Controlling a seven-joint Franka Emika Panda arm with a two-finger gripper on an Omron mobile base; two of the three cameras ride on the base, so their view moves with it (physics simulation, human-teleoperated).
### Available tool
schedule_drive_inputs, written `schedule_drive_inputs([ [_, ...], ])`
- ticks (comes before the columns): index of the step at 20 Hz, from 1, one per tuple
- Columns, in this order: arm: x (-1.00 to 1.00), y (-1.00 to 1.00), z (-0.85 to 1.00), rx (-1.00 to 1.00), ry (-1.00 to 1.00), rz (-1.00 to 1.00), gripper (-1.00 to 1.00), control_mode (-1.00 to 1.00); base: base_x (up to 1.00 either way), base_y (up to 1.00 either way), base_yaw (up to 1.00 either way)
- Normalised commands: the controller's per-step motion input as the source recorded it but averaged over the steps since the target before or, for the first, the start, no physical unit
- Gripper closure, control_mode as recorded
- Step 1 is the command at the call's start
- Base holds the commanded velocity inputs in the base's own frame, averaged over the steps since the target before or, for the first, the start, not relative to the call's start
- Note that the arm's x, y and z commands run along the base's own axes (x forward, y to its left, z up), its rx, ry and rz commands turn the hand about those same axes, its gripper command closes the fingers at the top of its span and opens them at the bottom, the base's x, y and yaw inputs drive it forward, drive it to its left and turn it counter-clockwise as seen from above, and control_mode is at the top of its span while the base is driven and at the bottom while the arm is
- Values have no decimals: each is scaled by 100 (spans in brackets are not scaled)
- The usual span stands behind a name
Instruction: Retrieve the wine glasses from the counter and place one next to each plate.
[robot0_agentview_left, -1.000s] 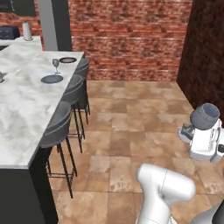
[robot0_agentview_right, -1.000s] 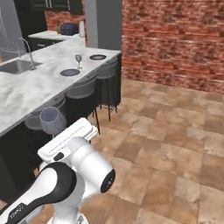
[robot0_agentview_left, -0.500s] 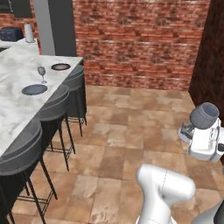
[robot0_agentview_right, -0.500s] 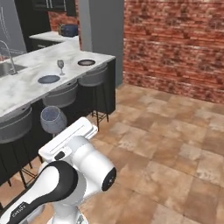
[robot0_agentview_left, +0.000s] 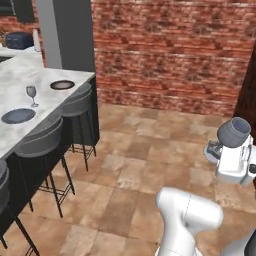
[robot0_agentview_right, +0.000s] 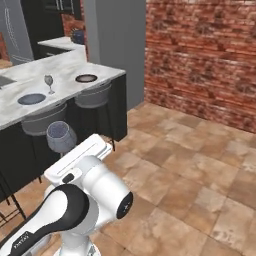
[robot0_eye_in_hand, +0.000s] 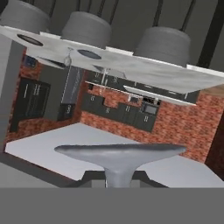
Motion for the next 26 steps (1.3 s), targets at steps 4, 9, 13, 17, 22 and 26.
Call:
schedule_drive_inputs([
  [4,0,0,0,0,0,0,100,100,100,-78,31],
  [9,0,0,0,0,0,0,100,100,100,-75,31],
  [13,0,0,0,0,0,0,100,100,100,-77,31],
  [17,0,0,0,0,0,0,100,100,100,-76,32],
  [22,0,0,0,0,0,0,100,100,100,-73,33],
  [26,0,0,0,0,0,0,100,100,100,-71,33],
])
